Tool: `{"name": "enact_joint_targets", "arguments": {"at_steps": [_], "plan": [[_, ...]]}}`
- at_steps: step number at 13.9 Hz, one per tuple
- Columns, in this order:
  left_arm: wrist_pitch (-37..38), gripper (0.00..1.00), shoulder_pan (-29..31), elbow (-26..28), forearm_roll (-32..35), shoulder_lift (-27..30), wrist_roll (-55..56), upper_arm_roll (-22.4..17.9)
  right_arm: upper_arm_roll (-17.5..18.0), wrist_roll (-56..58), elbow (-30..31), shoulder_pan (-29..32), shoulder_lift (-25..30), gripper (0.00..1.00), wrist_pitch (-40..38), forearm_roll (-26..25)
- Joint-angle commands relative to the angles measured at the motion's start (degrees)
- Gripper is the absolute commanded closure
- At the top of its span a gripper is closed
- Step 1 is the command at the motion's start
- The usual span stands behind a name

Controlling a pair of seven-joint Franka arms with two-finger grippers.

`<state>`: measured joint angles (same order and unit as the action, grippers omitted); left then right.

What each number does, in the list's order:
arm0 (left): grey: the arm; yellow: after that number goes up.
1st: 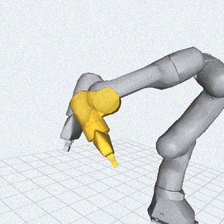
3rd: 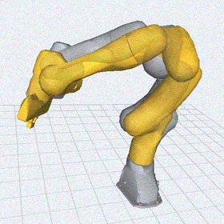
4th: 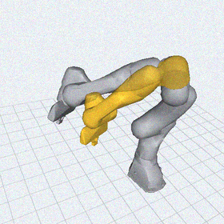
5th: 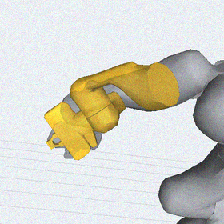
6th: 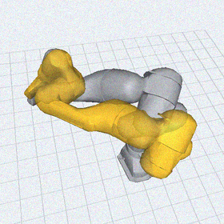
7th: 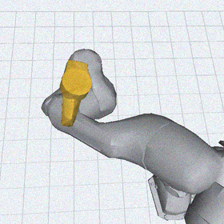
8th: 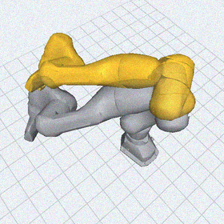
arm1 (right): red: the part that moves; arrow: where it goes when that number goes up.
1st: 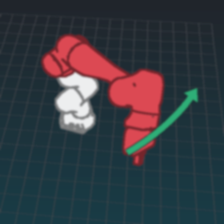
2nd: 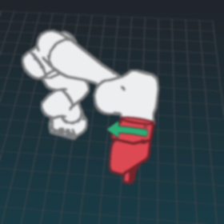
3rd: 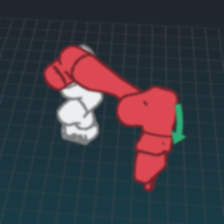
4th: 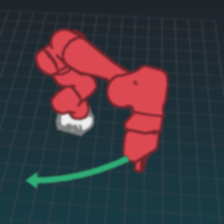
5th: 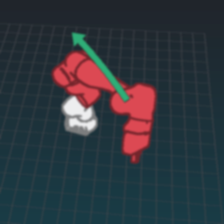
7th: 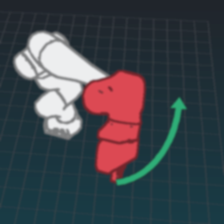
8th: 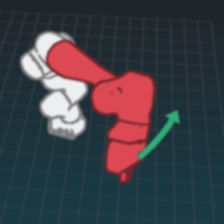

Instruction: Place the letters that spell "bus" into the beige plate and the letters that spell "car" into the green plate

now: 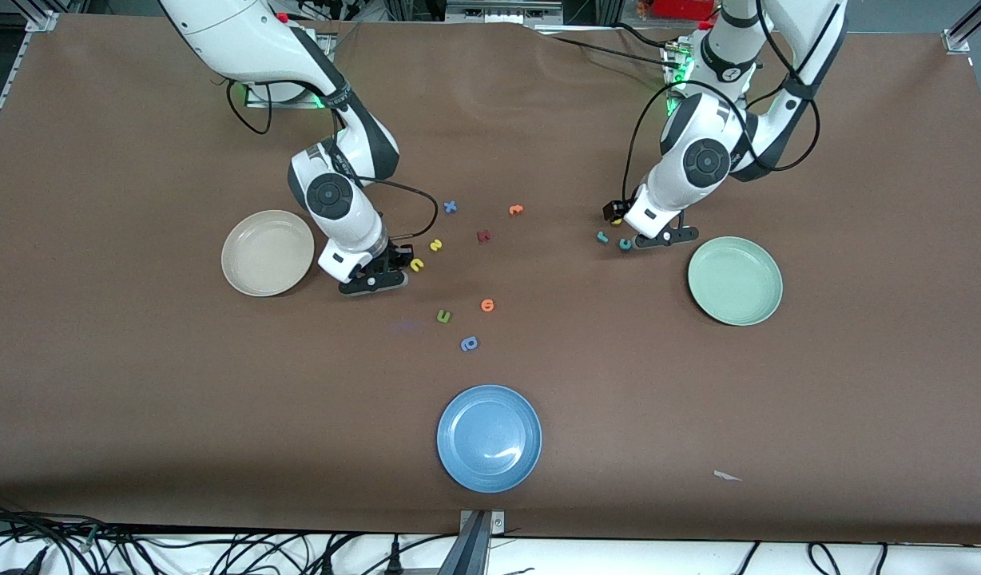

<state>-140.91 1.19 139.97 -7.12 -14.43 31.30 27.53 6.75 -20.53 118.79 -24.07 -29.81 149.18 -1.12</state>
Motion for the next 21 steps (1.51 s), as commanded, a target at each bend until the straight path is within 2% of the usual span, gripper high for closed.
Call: {"name": "enact_joint_targets", "arguments": {"at_steps": [1, 3, 6, 9, 11, 13, 17, 18, 20, 21], "plan": [[-1.21, 0.11, -0.83, 1.18, -1.58, -0.42, 0.51, 0.51, -0.24, -0.66, -0.84, -0.28, -0.69, 0.91, 0.06, -1.26], [-3.04, 0.13, -1.8, 1.18, -1.58, -1.65, 1.74, 0.42, -1.38, -0.13, -0.84, -0.01, 1.58, 0.91, -1.95, -1.52], [-4.03, 0.18, -1.98, 1.18, -1.58, -2.97, 2.18, 0.42, -6.47, 6.17, -0.92, 0.25, 6.68, 0.91, -9.14, -1.61], [-4.03, 0.25, -2.07, 1.18, -1.15, -3.76, 2.18, 0.42, -11.04, 12.33, 0.04, 0.34, 9.24, 0.91, -16.72, -1.61], [-4.03, 0.32, -2.07, 1.18, -1.06, -4.2, 2.18, 0.42, -12.98, 13.32, 1.62, 0.34, 10.47, 0.91, -18.22, -1.61], [-4.11, 0.36, -1.98, 1.09, -1.06, -4.29, 2.27, 0.34, -15.79, 16.03, 4.16, 0.34, 10.48, 0.91, -17.53, -1.26], [-6.66, 0.4, -1.98, 1.0, -0.97, -5.34, 2.27, 0.34, -16.94, 16.13, 7.33, 0.34, 10.83, 0.89, -17.78, -1.17], [-7.1, 0.42, -1.98, 1.0, -0.88, -5.52, 2.27, 0.34, -17.03, 16.13, 7.77, 0.34, 11.09, 0.76, -17.87, -1.17], [-7.1, 0.45, -1.98, 1.0, -0.88, -5.52, 2.27, 0.34, -17.21, 15.43, 7.52, 0.34, 11.18, 0.0, -18.05, -1.17], [-7.1, 0.47, -1.98, 1.09, -0.88, -5.43, 2.27, 0.34, -17.12, 15.34, 7.34, 0.34, 11.35, 0.0, -18.14, -1.17]]}}
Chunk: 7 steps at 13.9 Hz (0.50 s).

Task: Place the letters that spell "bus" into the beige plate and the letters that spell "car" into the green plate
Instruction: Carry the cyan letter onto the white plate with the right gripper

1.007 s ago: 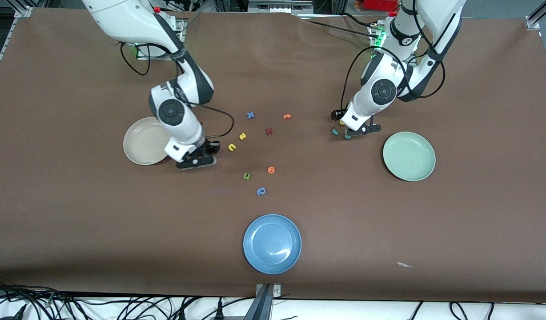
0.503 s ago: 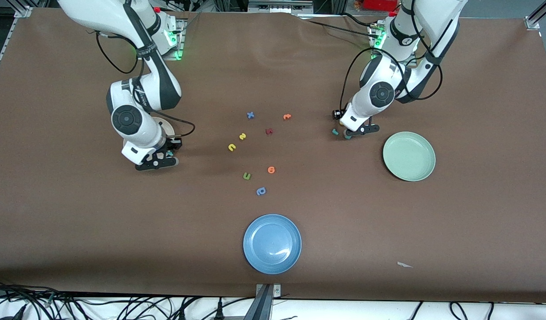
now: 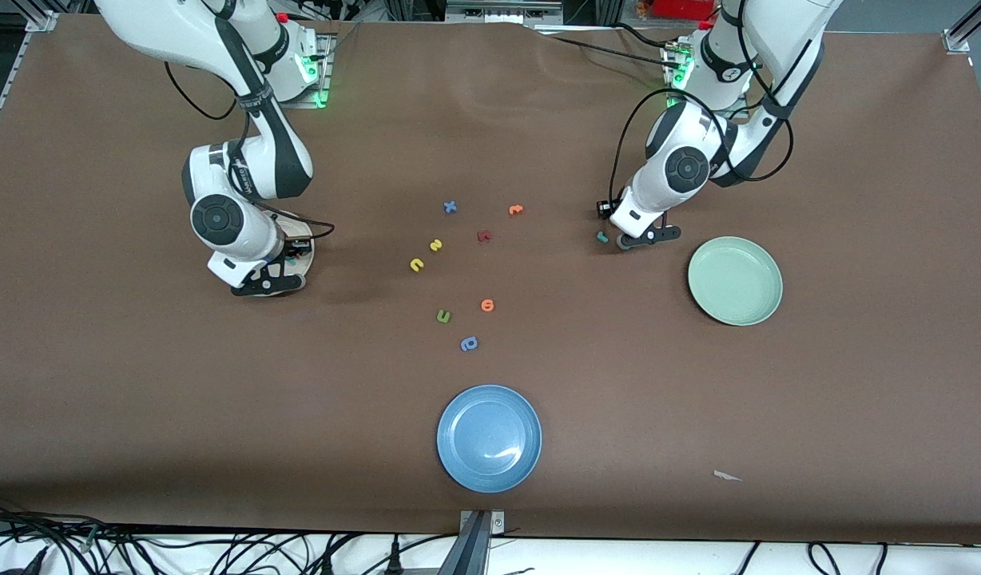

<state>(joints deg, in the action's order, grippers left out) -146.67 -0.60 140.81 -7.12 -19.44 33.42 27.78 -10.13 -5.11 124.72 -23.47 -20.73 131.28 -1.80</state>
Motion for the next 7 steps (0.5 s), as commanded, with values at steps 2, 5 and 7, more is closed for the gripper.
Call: {"name": "enact_joint_targets", "arguments": {"at_steps": [2, 5, 7], "plan": [[-1.25, 0.52, -0.19, 0.25, -0.88, -0.51, 0.15, 0.08, 0.72, -0.42, -0.16, -0.61, 2.27, 0.0, -0.4, 0.12], [-1.25, 0.63, -0.28, 0.25, -0.88, -0.51, 0.15, 0.08, 5.27, -7.69, -4.99, -0.88, 1.66, 0.0, -3.04, 0.22], [-1.25, 0.71, -0.28, 0.17, -0.88, -0.51, 0.15, 0.08, 9.06, -18.82, -9.46, -2.1, -0.79, 0.01, -3.04, 0.3]]}}
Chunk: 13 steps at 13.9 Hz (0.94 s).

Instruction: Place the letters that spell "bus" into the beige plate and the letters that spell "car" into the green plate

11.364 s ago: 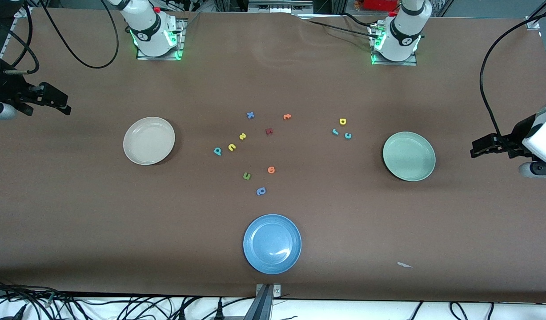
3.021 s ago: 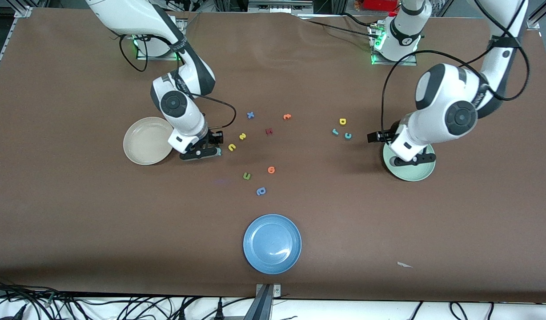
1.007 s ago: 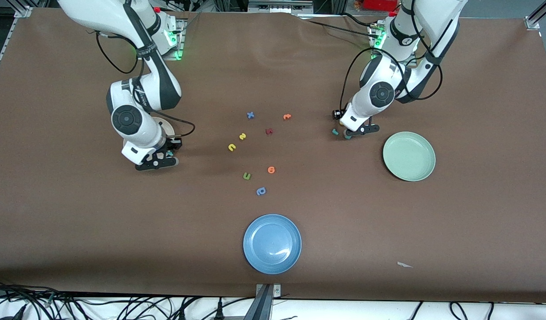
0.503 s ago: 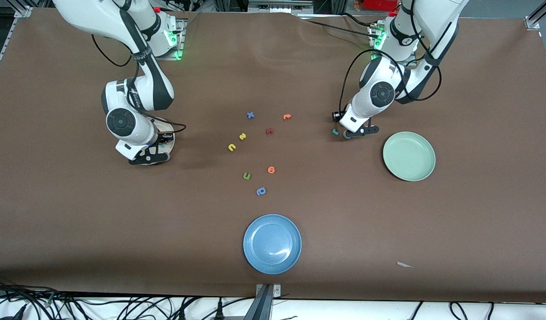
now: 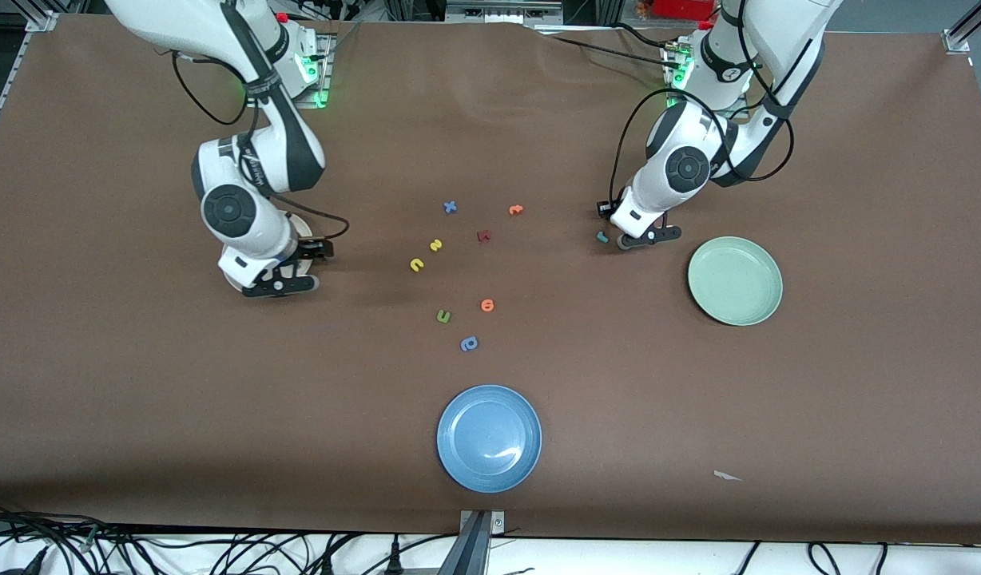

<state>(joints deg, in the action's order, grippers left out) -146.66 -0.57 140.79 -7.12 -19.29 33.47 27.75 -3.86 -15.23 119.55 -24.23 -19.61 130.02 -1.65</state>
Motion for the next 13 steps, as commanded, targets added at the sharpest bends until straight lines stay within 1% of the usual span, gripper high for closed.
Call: {"name": "enact_joint_targets", "arguments": {"at_steps": [1, 2, 3, 4, 5, 6, 9, 10, 11, 12, 13], "plan": [[-1.26, 0.73, -0.31, 0.19, -0.88, -0.66, 0.11, 0.11, 3.68, -15.03, -6.5, -2.22, -3.75, 0.01, -1.79, 0.24], [-1.26, 0.76, -0.31, 0.19, -0.88, -0.66, 0.11, 0.11, 4.55, -21.18, -9.04, -3.44, -5.95, 0.01, -1.7, 0.24], [-1.26, 0.81, -0.31, 0.19, -0.88, -0.66, 0.11, 0.11, 4.91, -27.25, -12.55, -4.94, -8.84, 0.01, -1.7, 0.24], [-1.26, 0.84, -0.31, 0.1, -0.88, -0.57, 0.11, 0.11, 5.0, -32.53, -15.46, -6.08, -11.48, 0.01, -1.52, 0.24], [-1.26, 0.85, -0.31, 0.1, -0.88, -0.57, 0.11, 0.11, 5.0, -36.93, -17.49, -7.14, -13.42, 0.06, -1.26, 0.24], [-1.26, 0.85, -0.31, 0.01, -0.88, -0.57, 0.02, 0.11, 5.0, -42.02, -18.73, -7.76, -14.57, 0.14, -1.0, 0.24], [-0.64, 0.85, -0.14, -0.6, -0.88, 0.74, -0.07, 0.19, 5.09, -56.01, -18.91, -8.38, -15.98, 0.28, 1.72, 1.03], [0.4, 0.85, 0.12, -1.13, -0.79, 1.97, -0.16, 0.11, 5.18, -58.31, -18.91, -8.55, -16.25, 0.3, 2.25, 1.99], [2.41, 0.85, 0.56, -1.92, -0.79, 3.11, -0.33, 0.02, 5.18, -58.68, -18.74, -8.82, -16.34, 0.31, 2.26, 2.79], [5.22, 0.85, 0.83, -3.49, -0.88, 4.08, -0.68, -0.33, 5.18, -58.6, -18.48, -9.17, -16.34, 0.31, 2.17, 3.14], [8.81, 0.85, 1.96, -5.59, -0.71, 4.52, -1.03, -0.59, 5.18, -58.77, -17.95, -9.26, -16.43, 0.35, 2.0, 3.15]]}}
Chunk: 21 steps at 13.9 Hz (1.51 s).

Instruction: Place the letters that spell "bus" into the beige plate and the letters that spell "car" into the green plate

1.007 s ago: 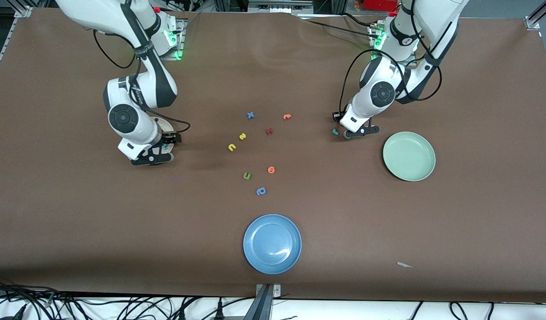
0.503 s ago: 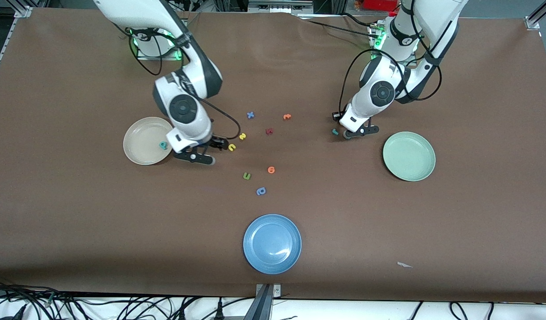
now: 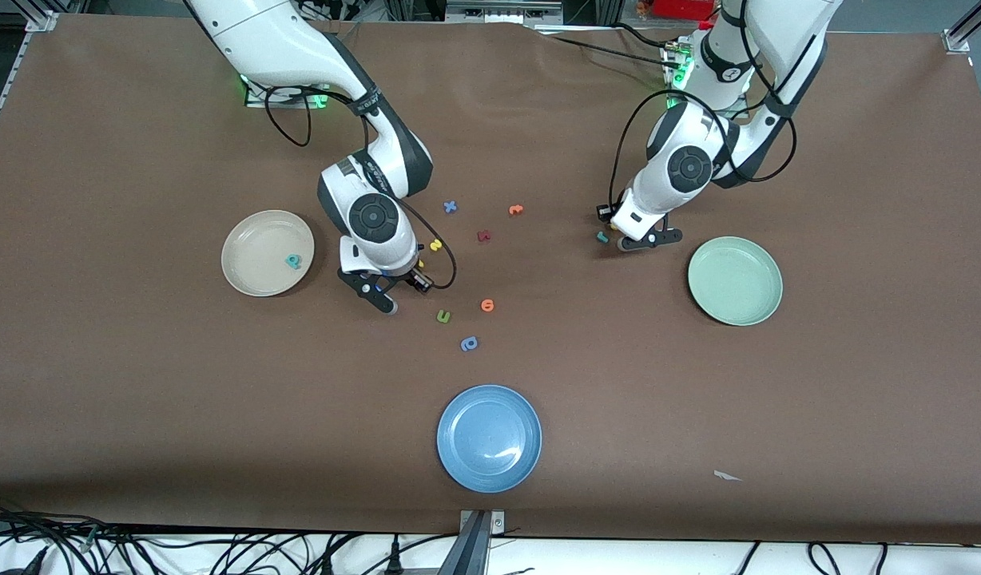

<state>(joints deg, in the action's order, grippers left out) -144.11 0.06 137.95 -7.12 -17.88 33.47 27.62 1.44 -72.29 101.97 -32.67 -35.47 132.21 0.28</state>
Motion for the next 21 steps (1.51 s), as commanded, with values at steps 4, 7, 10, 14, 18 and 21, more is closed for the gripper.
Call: {"name": "enact_joint_targets", "arguments": {"at_steps": [4, 7, 10, 14, 18, 21], "plan": [[22.97, 0.85, 11.52, -14.53, 4.29, 2.68, -7.26, -0.28, 0.84, -3.03, 1.65, -1.43, -0.74, 0.36, -0.38, 1.22], [25.63, 0.85, 17.76, -16.31, 8.07, 2.24, -14.55, -0.37, 1.02, -3.64, 2.61, -1.43, -0.48, 0.42, -0.55, 1.3], [25.55, 0.84, 21.37, -18.93, 16.14, -2.93, -16.07, -0.37, 1.11, -5.14, 3.32, -1.43, -0.39, 0.5, -0.29, 1.22], [25.37, 0.55, 22.61, -21.41, 20.56, -8.48, -15.63, -0.46, 1.2, -4.96, 3.32, -1.61, -0.39, 0.87, -0.37, 1.22], [25.46, 0.01, 22.7, -21.58, 20.57, -7.79, -15.37, -0.2, 1.11, -4.0, 3.06, -1.61, 0.13, 0.87, -0.64, 1.22], [25.46, 0.0, 22.26, -22.37, 19.78, -6.82, -10.99, 0.94, 0.15, 2.91, 2.53, -0.47, 4.6, 0.87, -8.6, 1.22]]}}
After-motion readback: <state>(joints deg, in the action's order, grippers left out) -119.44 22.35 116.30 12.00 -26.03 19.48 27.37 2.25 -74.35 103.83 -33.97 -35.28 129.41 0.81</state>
